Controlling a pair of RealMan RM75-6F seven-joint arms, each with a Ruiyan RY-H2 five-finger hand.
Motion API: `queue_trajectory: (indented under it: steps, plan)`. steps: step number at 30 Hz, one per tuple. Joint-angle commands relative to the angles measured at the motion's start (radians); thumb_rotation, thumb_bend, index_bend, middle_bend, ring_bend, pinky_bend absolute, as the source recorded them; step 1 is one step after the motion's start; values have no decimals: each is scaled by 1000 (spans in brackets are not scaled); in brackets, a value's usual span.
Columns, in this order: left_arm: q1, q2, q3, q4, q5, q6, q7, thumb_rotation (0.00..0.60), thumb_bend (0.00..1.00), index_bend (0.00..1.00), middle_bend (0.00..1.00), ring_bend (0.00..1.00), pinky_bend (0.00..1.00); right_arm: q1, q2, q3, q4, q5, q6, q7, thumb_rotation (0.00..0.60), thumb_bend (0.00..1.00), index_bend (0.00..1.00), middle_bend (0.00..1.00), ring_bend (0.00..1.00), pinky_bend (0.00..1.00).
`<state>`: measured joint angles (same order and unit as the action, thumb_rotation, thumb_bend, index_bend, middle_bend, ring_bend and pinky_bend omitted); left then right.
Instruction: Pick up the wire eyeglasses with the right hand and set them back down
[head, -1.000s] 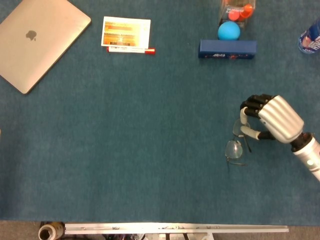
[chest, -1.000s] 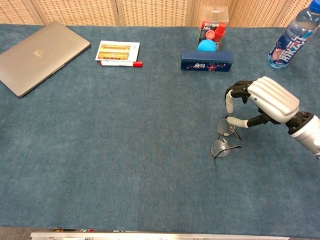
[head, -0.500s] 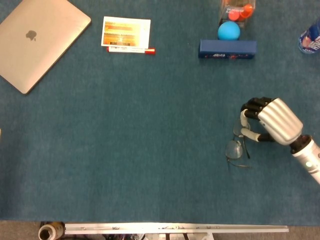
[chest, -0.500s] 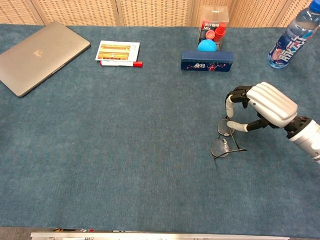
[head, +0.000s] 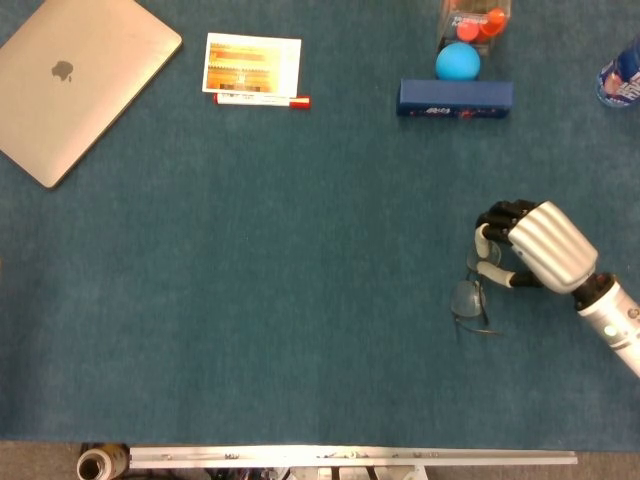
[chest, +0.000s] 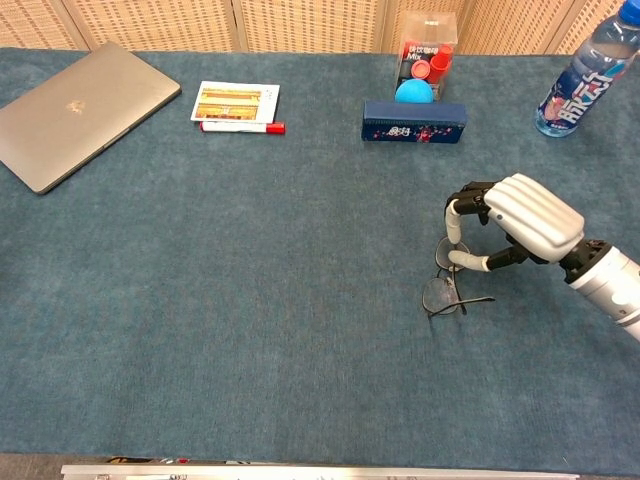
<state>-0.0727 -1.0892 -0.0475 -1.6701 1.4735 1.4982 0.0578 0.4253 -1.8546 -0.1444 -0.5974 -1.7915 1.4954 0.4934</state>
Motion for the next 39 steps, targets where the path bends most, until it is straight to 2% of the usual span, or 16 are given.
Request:
queue_trajectory:
  steps: [1,29,35,39]
  plan:
    - [-1,0,-1,0,-1,-1,1,600,279,527,553,418,588,0,-1,-2,2,-1,-3,-1,600,213,612,557,434,575]
    - [0,2,-2,-2,-6,-4,2,600,279,527,553,418,588,-6,-11,-17,32,1,-21,-2,600,213,612,557,435,575]
    - [0,2,-4,-2,-8,-3,5,600,279,527,553,418,588,4,10,2,-23,-2,34,4,600,212,612,557,435,575]
    - [1,3,-4,-2,-7,-1,6,600,279,527,553,419,587,18,52,15,-110,-15,81,-22,600,212,612,558,434,575]
